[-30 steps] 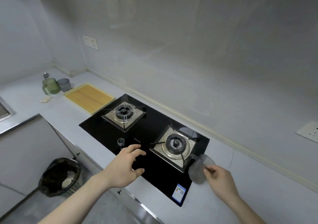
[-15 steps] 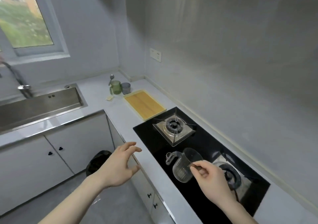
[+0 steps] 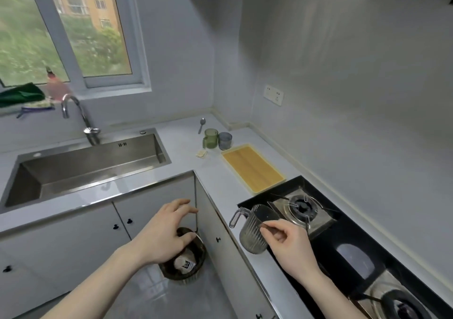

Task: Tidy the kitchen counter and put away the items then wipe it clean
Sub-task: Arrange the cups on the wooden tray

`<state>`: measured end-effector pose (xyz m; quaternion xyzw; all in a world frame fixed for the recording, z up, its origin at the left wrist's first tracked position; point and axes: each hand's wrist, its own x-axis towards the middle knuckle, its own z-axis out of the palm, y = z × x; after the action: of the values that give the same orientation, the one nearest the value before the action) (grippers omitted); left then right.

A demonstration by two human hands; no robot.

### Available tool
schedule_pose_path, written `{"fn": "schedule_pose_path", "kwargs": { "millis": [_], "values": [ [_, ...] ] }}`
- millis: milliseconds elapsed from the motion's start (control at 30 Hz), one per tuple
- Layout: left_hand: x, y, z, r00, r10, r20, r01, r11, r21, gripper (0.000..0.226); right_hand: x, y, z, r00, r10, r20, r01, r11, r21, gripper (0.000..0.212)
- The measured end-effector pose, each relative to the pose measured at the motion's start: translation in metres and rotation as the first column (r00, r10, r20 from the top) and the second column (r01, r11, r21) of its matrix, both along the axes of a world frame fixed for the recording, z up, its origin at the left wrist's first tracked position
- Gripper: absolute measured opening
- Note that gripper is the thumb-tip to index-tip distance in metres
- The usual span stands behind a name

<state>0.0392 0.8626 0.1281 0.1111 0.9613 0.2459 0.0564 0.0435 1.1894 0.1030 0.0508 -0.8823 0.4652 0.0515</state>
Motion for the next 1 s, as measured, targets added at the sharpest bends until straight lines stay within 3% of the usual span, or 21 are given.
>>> {"fn": "schedule_pose_path", "kwargs": {
  "millis": [333, 833, 1000],
  "values": [
    [-0.071, -0.046, -0.003, 1.000, 0.019, -0.013, -0.019, 1.000, 0.021, 0.060, -0.092, -0.057, -0.008, 1.000, -0.002, -0.014, 0.003, 1.000, 0.026, 0.008],
    [-0.237, -0.119, -0.010, 0.992, 0.121, -0.030, -0.122, 0.992, -0.034, 0.055, -0.294, -0.120, -0.022, 0.997, 0.072, 0.023, -0.071, 0.996, -0.052, 0.013],
    [-0.274, -0.123, -0.025, 0.995, 0.102, 0.017, -0.102, 0.995, -0.011, 0.055, -0.333, -0.131, -0.029, 0.995, 0.047, 0.085, -0.045, 0.999, -0.027, 0.009]
  ]
}}
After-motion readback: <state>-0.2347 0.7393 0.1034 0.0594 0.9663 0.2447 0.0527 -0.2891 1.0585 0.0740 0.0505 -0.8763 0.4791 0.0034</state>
